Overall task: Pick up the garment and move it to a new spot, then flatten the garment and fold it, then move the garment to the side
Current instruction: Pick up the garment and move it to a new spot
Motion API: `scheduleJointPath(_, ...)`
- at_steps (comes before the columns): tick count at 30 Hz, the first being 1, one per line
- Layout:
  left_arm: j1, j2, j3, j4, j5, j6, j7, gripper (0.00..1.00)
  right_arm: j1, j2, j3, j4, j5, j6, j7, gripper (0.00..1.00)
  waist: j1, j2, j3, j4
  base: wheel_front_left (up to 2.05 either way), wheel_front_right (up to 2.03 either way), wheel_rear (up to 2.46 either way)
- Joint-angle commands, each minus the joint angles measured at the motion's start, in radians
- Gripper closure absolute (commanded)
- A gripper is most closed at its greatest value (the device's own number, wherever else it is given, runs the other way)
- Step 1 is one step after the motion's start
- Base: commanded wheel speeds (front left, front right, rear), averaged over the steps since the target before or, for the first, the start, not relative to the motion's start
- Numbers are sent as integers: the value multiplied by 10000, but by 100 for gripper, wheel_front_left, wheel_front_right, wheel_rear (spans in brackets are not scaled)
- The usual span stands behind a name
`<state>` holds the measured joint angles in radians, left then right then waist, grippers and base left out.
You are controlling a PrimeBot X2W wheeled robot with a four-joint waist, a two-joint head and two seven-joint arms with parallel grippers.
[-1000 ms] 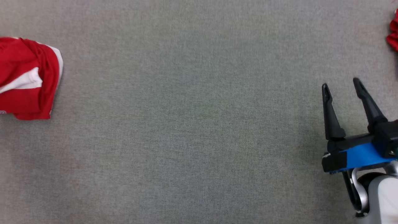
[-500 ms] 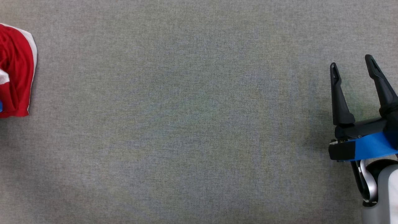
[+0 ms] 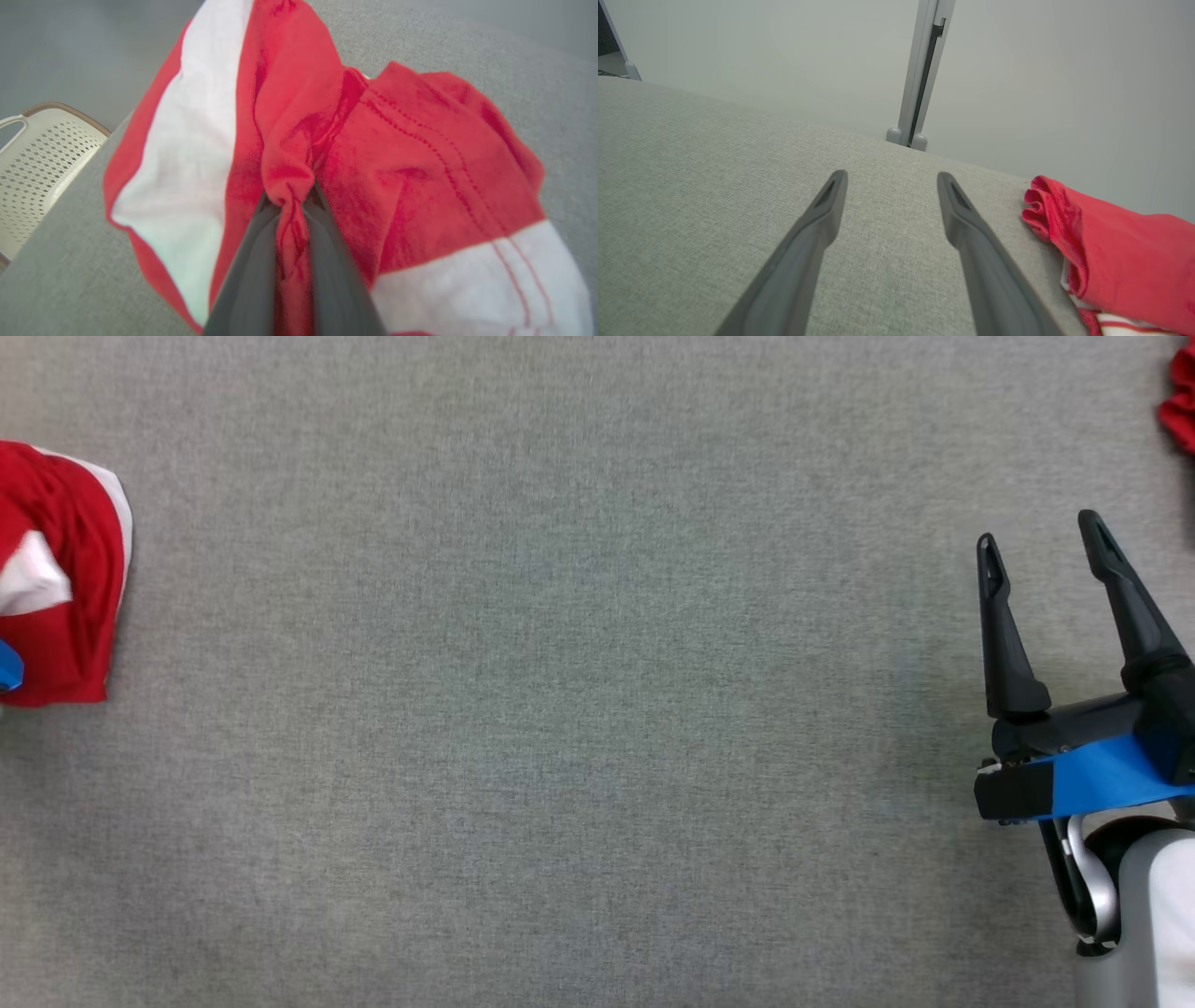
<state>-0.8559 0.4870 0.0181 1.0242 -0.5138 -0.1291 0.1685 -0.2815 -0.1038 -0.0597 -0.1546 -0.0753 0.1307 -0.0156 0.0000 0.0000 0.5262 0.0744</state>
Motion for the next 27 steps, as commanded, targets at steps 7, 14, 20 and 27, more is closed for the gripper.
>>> scheduleJointPath(7, -240, 397, -745, -895, 318, -17, -2282, 100, -1, 166, -24, 617, 260, 1, -349, 0, 0, 0, -1027, -353, 0, 0, 0)
scheduleJointPath(14, -825, 535, -1548, -1863, 675, -18, -3577, 100, 146, 353, 60, 1323, 530, 1, -778, 0, 0, 0, -1892, -779, 0, 0, 0)
scheduleJointPath(20, -1305, 571, -2205, -3314, 1067, -18, -3827, 100, 376, 496, 170, 1990, 878, 1, -1227, 0, 0, 0, -2461, -1429, 0, 0, 0)
scheduleJointPath(27, -1556, 287, -2874, -5480, 1353, 64, -3084, 100, 504, 533, 523, 2833, 1585, 1, -1754, 0, 0, 0, -2872, -2442, 0, 0, 0)
